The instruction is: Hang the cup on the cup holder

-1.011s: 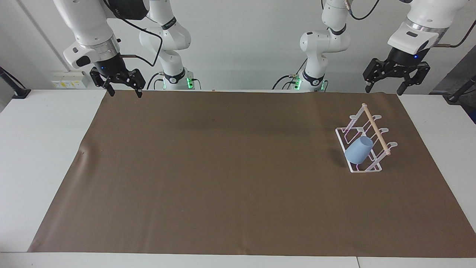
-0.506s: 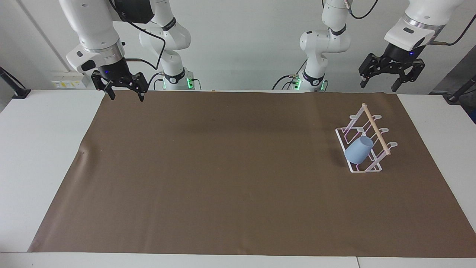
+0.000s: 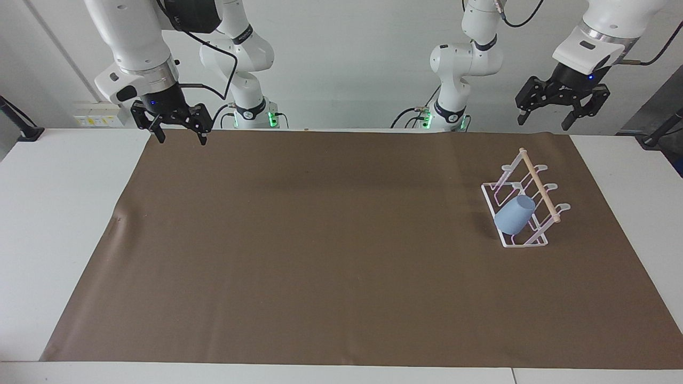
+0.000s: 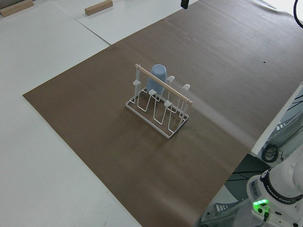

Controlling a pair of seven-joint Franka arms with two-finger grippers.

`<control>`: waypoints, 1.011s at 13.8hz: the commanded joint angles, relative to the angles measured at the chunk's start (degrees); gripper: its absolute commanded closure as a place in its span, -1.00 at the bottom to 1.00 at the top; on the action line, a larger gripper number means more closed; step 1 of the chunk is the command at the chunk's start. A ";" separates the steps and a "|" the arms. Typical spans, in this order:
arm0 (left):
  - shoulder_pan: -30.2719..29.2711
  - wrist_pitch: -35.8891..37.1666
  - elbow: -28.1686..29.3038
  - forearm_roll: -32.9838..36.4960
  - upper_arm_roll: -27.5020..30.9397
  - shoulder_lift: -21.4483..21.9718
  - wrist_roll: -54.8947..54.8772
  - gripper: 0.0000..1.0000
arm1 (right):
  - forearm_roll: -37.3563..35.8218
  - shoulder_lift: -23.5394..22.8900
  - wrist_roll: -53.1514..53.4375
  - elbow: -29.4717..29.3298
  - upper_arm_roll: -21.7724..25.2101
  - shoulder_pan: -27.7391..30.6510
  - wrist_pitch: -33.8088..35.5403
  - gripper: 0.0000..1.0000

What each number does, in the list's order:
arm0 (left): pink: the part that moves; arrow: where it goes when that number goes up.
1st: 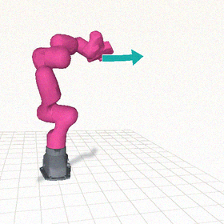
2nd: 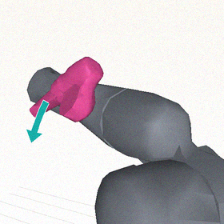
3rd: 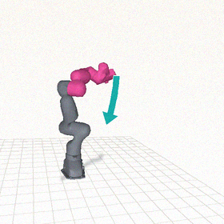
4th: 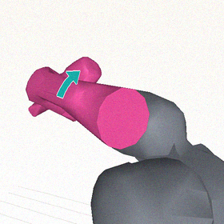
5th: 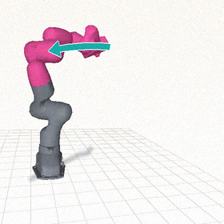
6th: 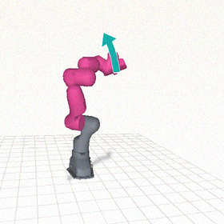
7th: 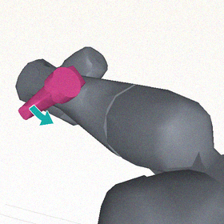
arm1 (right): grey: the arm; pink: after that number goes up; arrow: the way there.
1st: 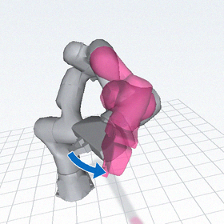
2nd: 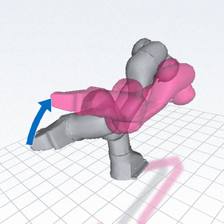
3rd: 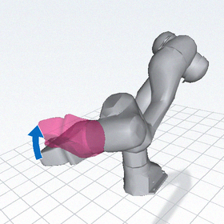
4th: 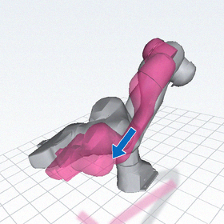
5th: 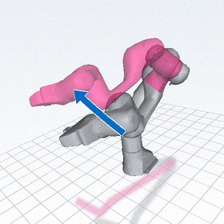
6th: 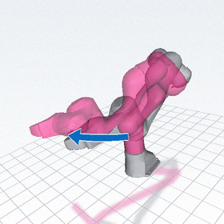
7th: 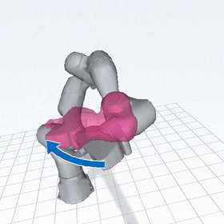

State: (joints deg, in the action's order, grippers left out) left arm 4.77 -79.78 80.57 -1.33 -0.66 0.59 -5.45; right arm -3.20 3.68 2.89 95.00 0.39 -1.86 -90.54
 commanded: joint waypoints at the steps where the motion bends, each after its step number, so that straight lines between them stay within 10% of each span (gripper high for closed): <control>1: 0.41 0.25 0.82 -0.16 0.31 -0.06 -0.44 -1.00 | -0.84 -0.25 -0.60 -0.78 -0.39 0.37 1.42 -1.00; 14: 1.03 -3.01 0.55 1.77 -0.13 -3.49 -0.44 -1.00 | -0.84 -0.25 -0.60 -0.87 -0.39 0.28 1.25 -1.00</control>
State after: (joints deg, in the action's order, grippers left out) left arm 4.99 -82.58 81.34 -0.96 -1.10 -3.06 -5.46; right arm -3.20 3.68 2.89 94.98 0.39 -1.86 -90.44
